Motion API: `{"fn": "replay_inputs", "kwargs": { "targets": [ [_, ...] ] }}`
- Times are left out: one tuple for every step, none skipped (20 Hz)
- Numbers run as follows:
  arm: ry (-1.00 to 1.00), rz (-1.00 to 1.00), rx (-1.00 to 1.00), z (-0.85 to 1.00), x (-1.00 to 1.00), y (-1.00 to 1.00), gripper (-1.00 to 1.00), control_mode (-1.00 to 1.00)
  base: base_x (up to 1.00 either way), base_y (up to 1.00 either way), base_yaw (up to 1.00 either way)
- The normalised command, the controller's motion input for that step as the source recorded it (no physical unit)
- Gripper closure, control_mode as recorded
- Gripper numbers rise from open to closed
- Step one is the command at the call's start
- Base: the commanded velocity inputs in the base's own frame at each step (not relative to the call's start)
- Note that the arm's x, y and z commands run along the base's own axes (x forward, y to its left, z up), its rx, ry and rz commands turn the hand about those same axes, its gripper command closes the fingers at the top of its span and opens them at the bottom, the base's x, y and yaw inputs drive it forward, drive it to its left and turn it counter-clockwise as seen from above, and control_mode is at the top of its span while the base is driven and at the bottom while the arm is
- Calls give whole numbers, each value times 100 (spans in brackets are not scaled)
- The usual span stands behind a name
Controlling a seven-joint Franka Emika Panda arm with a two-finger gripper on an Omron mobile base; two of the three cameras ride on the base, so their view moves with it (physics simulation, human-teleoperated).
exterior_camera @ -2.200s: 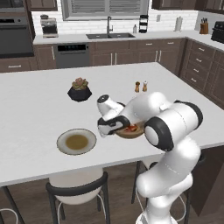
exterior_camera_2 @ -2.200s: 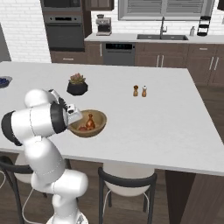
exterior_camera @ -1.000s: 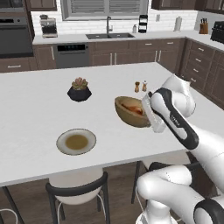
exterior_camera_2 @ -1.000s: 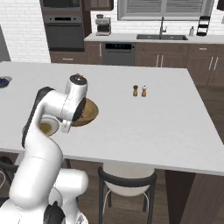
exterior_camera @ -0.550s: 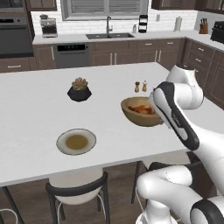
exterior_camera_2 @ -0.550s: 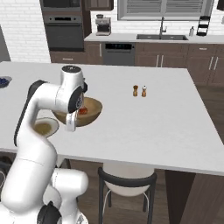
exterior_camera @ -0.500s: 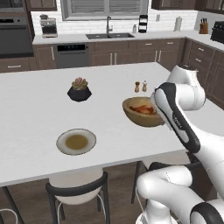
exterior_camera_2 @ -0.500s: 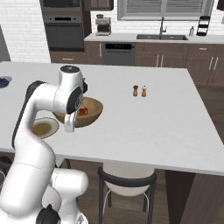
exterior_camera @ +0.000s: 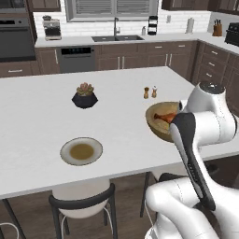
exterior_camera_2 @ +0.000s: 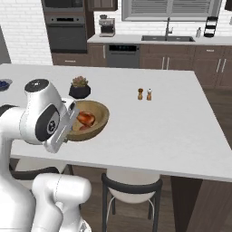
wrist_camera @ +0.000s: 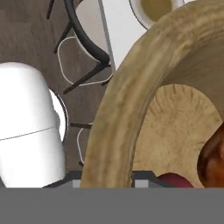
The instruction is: Pick the chicken drumstick and tomato from their plates and place them in the bowl. Then put the bowl in the fridge.
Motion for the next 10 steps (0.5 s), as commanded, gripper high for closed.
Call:
{"fn": "replay_inputs", "kwargs": {
  "targets": [
    [-9, 0, -9, 18, -77, -22, 100, -100, 0, 0, 0],
    [-5, 5, -5, 14, -67, -31, 100, -100, 0, 0, 0],
    [-1, 17, -3, 6, -59, -36, 100, -100, 0, 0, 0],
    [0, 28, -5, 0, -53, -14, 100, -100, 0, 0, 0],
    [0, 34, -8, 0, -49, 0, 100, -100, 0, 0, 0],
    [0, 34, -6, 0, -56, 0, 100, -100, 0, 0, 0],
    [0, 33, -5, 0, -59, 0, 100, -100, 0, 0, 0],
    [0, 31, -4, 0, -61, 0, 100, -100, 0, 0, 0],
    [0, 28, -2, 0, -62, 0, 100, -100, 0, 0, 0],
    [0, 24, 0, 0, -55, 9, 100, -100, 0, 0, 0]
  ]
}}
